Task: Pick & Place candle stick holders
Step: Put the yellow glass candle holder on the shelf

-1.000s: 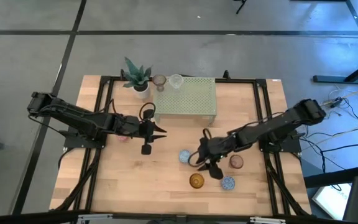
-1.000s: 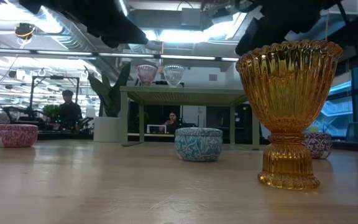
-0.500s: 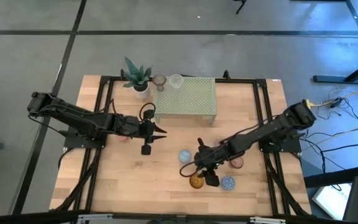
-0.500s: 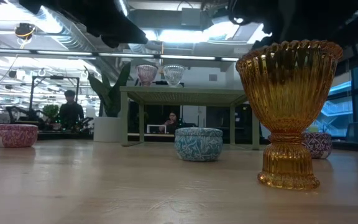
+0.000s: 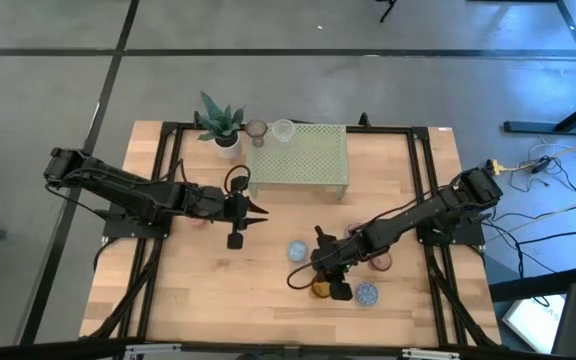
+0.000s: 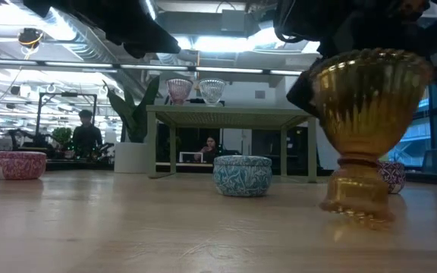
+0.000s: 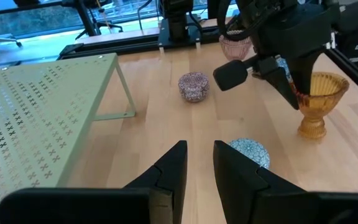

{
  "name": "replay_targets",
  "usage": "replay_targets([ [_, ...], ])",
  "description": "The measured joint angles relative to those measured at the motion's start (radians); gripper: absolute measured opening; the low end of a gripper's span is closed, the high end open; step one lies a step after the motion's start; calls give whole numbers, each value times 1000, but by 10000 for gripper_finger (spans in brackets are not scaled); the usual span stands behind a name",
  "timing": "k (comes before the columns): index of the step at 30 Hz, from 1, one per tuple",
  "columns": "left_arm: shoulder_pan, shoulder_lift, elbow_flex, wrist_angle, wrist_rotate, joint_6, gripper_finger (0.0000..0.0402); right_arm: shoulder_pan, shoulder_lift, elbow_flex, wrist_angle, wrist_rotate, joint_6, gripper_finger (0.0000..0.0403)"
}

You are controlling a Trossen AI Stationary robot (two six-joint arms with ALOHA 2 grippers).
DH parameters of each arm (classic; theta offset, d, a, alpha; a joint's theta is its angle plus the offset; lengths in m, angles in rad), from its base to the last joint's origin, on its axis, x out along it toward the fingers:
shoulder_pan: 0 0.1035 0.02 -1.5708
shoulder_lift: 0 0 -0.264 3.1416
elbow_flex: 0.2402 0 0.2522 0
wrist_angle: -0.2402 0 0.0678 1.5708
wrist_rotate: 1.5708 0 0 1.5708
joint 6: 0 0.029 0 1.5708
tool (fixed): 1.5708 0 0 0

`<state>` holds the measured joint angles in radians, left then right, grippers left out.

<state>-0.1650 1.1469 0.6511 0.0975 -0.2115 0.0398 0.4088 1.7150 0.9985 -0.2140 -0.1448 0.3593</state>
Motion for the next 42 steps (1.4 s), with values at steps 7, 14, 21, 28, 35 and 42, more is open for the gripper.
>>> replay_targets([
  [7,0,0,0,0,0,0,75,0,0,3,17,-43,-53,36],
  [14,0,0,0,0,0,0,75,-22,-1,149,-287,-65,-83,22],
  [21,0,0,0,0,0,0,75,-93,-2,376,-588,-39,-235,22],
  [28,0,0,0,0,0,0,75,-195,-2,615,-923,92,-366,22],
  [35,0,0,0,0,0,0,75,-350,-3,825,-1117,156,-497,22],
  [42,0,0,0,8,-6,0,75,-583,-4,910,-1120,156,-625,22],
])
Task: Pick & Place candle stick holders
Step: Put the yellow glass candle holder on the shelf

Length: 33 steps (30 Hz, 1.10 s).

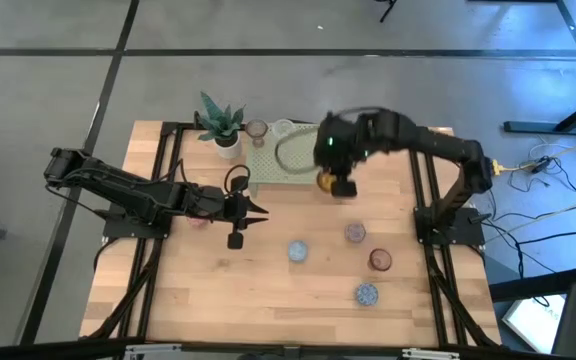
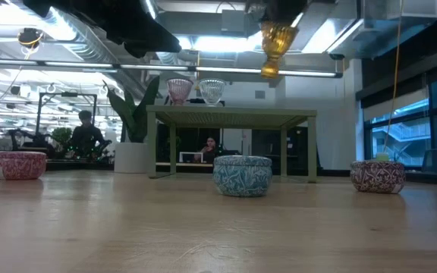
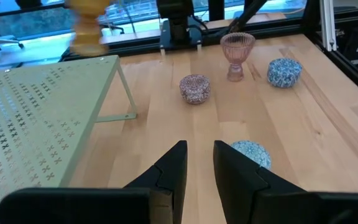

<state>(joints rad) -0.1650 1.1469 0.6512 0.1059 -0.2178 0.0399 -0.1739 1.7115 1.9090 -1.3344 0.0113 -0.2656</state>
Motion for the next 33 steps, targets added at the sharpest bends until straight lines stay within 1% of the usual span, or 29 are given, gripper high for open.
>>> replay_targets([
  [3,3,0,0,7,-5,0,75,-103,0,1,41,-11,-27,27],
  [6,4,0,0,10,-5,2,75,-195,2,1,104,-28,-21,35],
  [9,4,0,0,10,-6,26,75,-271,15,1,153,-131,-27,30],
  [12,4,0,0,11,-9,34,75,-323,40,1,180,-235,-9,22],
  [19,4,0,0,10,-10,34,75,-368,132,1,214,-246,75,22],
  [23,4,0,0,10,-10,26,75,-398,170,1,212,-363,124,22],
  [24,4,0,0,10,-9,26,75,-405,176,1,211,-372,131,22],
  [27,3,0,0,10,-9,26,75,-421,187,1,219,-368,150,22],
  [33,3,0,0,10,-9,5,75,-427,210,1,233,-364,101,26],
])
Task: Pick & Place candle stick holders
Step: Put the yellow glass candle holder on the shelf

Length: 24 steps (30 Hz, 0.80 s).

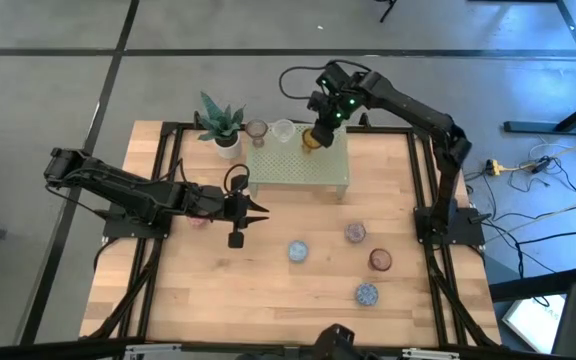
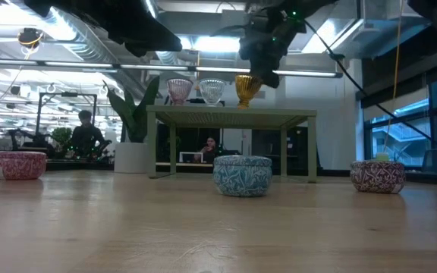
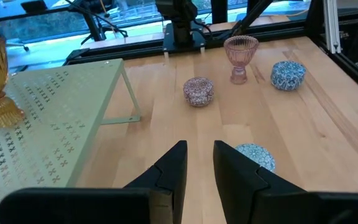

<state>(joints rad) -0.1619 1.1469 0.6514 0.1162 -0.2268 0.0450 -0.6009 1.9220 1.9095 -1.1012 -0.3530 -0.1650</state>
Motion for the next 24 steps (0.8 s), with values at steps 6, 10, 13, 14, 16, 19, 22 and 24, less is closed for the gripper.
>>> replay_targets([
  [6,0,0,0,0,1,-5,75,-15,15,1,1,-10,-1,28],
  [10,0,0,0,0,1,-5,75,-18,16,2,2,-7,-1,28],
  [13,0,0,0,0,2,-5,75,-20,16,2,1,-11,-2,33],
  [14,0,0,0,0,2,-5,75,-20,16,2,1,-13,-4,37],
  [16,0,0,0,0,2,-5,75,-20,17,2,1,-13,-22,48],
  [19,0,0,0,0,6,-5,75,-20,19,1,-7,-10,-38,70],
  [22,0,0,0,0,6,-5,75,-20,20,1,-5,-10,-48,88],
  [24,0,0,0,0,6,-5,75,-20,20,1,-5,-10,-51,98],
])
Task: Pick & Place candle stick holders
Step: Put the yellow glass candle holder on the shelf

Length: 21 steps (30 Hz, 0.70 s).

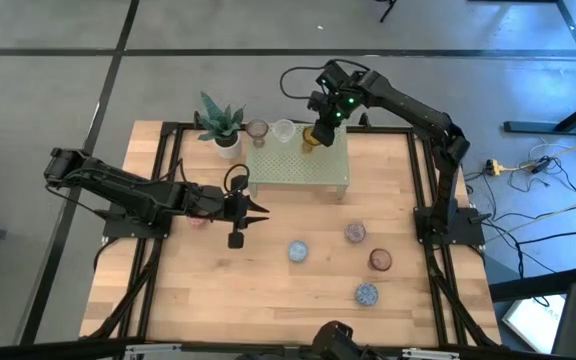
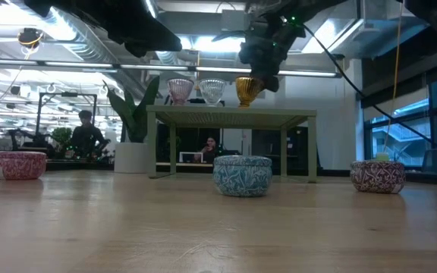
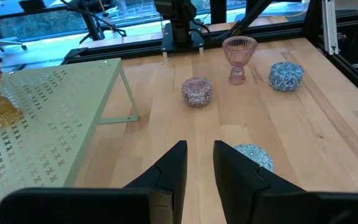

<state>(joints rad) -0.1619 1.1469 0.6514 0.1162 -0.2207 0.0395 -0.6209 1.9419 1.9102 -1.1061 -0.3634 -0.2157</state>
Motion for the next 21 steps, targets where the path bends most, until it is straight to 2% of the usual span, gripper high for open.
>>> replay_targets([
  [13,0,0,0,0,-1,0,75,0,0,0,18,0,-6,118],
  [21,0,0,0,0,-1,0,75,0,-1,-1,25,55,-28,118],
])
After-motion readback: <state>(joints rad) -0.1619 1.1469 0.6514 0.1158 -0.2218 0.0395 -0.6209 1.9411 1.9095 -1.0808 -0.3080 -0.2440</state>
